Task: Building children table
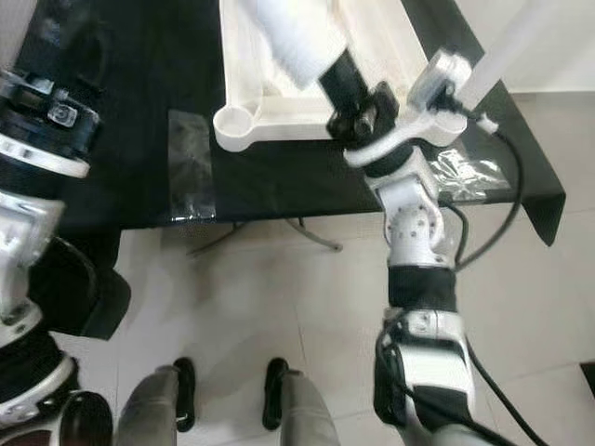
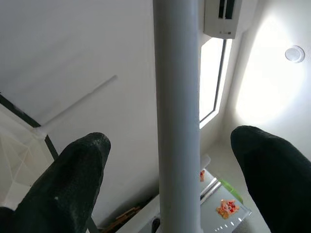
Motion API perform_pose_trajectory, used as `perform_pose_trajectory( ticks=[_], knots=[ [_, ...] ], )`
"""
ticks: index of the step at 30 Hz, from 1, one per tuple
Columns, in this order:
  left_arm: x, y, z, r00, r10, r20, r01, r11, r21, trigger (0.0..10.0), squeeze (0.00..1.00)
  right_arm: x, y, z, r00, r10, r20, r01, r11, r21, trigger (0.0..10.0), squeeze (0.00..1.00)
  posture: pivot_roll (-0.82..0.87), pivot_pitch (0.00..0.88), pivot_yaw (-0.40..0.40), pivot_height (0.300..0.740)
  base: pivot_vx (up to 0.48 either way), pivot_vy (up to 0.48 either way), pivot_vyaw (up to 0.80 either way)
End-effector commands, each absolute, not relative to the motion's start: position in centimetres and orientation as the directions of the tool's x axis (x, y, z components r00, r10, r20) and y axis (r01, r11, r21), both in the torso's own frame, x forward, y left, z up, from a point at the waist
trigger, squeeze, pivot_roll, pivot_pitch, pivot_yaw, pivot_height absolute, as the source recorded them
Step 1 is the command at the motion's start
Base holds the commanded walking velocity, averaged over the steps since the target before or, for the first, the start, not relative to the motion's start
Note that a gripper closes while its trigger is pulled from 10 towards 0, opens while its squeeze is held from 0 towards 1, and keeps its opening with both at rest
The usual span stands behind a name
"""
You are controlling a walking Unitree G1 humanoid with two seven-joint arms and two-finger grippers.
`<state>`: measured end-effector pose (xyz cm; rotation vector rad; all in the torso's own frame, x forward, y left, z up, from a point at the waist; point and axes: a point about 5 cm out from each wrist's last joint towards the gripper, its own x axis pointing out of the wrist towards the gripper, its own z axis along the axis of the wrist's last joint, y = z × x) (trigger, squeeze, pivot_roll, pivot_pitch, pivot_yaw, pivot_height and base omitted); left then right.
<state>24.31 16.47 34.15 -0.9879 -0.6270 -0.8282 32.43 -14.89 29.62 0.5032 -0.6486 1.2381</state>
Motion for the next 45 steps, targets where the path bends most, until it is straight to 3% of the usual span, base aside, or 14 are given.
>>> perform_pose_trajectory(
  ticks=[1, 4, 13, 14, 15, 16, 17, 18, 41, 42, 43, 44, 45],
  knots=[
    [23.8, 16.5, 34.5, 0.511, -0.331, 0.794, 0.856, 0.284, -0.432, 10.0, 1.0, 31.6, -14.9, 29.7, 0.122, 0.715, 0.688, -0.979, 0.202, -0.036, 0.0, 0.0, 0.22, 0.228, -0.089, 0.74, 0.0, 0.0, 0.0],
    [23.7, 17.0, 34.9, 0.499, -0.336, 0.799, 0.86, 0.307, -0.408, 10.0, 1.0, 30.7, -14.2, 28.8, 0.051, 0.781, 0.622, -0.992, 0.109, -0.056, 0.0, 0.0, 0.22, 0.228, -0.087, 0.74, 0.0, 0.0, 0.0],
    [23.7, 17.0, 34.9, 0.499, -0.336, 0.799, 0.86, 0.307, -0.408, 10.0, 1.0, 30.7, -14.2, 28.8, 0.051, 0.781, 0.622, -0.992, 0.109, -0.056, 0.0, 0.0, 0.22, 0.228, -0.087, 0.74, 0.0, 0.0, 0.0],
    [23.6, 17.4, 35.1, 0.497, -0.324, 0.805, 0.862, 0.291, -0.415, 10.0, 0.33, 30.0, -13.8, 28.1, 0.003, 0.829, 0.56, -0.997, 0.049, -0.067, 0.0, 0.0, 0.21, 0.229, -0.092, 0.74, 0.0, 0.0, 0.0],
    [23.6, 17.4, 35.1, 0.497, -0.324, 0.805, 0.862, 0.291, -0.415, 10.0, 0.33, 30.0, -13.8, 28.1, 0.003, 0.829, 0.56, -0.997, 0.049, -0.067, 0.0, 0.0, 0.21, 0.229, -0.092, 0.74, 0.0, 0.0, 0.0],
    [23.6, 17.5, 35.2, 0.491, -0.319, 0.811, 0.866, 0.279, -0.415, 10.0, 0.0, 29.7, -13.5, 27.6, -0.016, 0.851, 0.525, -0.997, 0.025, -0.071, 0.0, 0.0, 0.21, 0.229, -0.092, 0.74, 0.0, 0.0, 0.0],
    [23.6, 17.5, 35.2, 0.491, -0.319, 0.811, 0.866, 0.279, -0.415, 10.0, 0.0, 29.7, -13.5, 27.6, -0.016, 0.851, 0.525, -0.997, 0.025, -0.071, 0.0, 0.0, 0.21, 0.229, -0.092, 0.74, 0.0, 0.0, 0.0],
    [23.4, 17.7, 35.5, 0.479, -0.3, 0.825, 0.874, 0.249, -0.417, 0.0, 0.0, 29.4, -13.2, 27.2, -0.041, 0.874, 0.485, -0.997, -0.007, -0.073, 0.0, 0.0, 0.21, 0.229, -0.094, 0.74, 0.0, 0.0, 0.0],
    [22.6, 17.8, 36.1, 0.434, -0.341, 0.833, 0.9, 0.198, -0.388, 0.0, 0.0, 29.3, -12.9, 26.7, -0.026, 0.899, 0.437, -0.998, 0.003, -0.065, 0.0, 0.0, 0.2, 0.227, -0.099, 0.74, 0.0, 0.0, 0.0],
    [22.6, 17.9, 36.1, 0.434, -0.345, 0.832, 0.9, 0.2, -0.387, 0.0, 0.0, 29.4, -12.9, 26.6, -0.009, 0.901, 0.435, -0.998, 0.021, -0.065, 0.7, 0.0, 0.2, 0.227, -0.097, 0.74, 0.0, 0.0, 0.0],
    [22.6, 17.9, 36.1, 0.435, -0.347, 0.831, 0.9, 0.204, -0.386, 0.0, 0.0, 29.7, -12.9, 26.6, 0.025, 0.902, 0.431, -0.997, 0.055, -0.059, 9.6, 0.0, 0.2, 0.227, -0.096, 0.74, 0.0, 0.0, 0.0],
    [22.6, 17.9, 36.1, 0.435, -0.347, 0.831, 0.9, 0.204, -0.386, 0.0, 0.0, 29.7, -12.9, 26.6, 0.025, 0.902, 0.431, -0.997, 0.055, -0.059, 9.6, 0.0, 0.2, 0.227, -0.096, 0.74, 0.0, 0.0, 0.0],
    [22.6, 18.0, 36.1, 0.436, -0.346, 0.831, 0.899, 0.206, -0.386, 0.0, 0.0, 29.6, -13.0, 26.5, 0.021, 0.902, 0.431, -0.998, 0.047, -0.051, 10.0, 1.0, 0.2, 0.227, -0.095, 0.74, 0.0, 0.0, 0.0]
  ],
)
